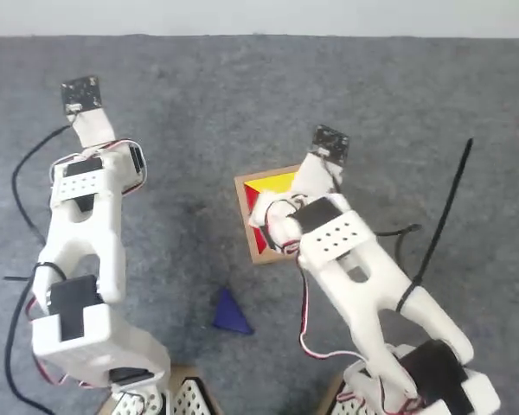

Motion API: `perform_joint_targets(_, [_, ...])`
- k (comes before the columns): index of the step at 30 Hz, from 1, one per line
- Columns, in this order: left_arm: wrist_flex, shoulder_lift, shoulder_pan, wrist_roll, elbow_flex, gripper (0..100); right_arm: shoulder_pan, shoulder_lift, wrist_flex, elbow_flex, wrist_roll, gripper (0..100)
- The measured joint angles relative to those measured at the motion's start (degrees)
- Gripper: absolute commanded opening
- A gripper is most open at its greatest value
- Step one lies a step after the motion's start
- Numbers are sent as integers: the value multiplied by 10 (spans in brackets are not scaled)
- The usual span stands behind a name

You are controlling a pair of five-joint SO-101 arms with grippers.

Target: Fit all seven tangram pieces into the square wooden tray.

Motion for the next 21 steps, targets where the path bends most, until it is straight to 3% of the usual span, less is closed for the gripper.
perform_joint_targets(6, [0,0,0,0,0,113,-23,0,-33,11,-5,6])
perform_joint_targets(10, [0,0,0,0,0,113,-25,0,-139,83,-75,6])
perform_joint_targets(15, [0,0,0,0,0,113,-25,0,-265,159,-106,6])
perform_joint_targets(21, [0,0,0,0,0,113,-25,-4,-281,176,-111,6])
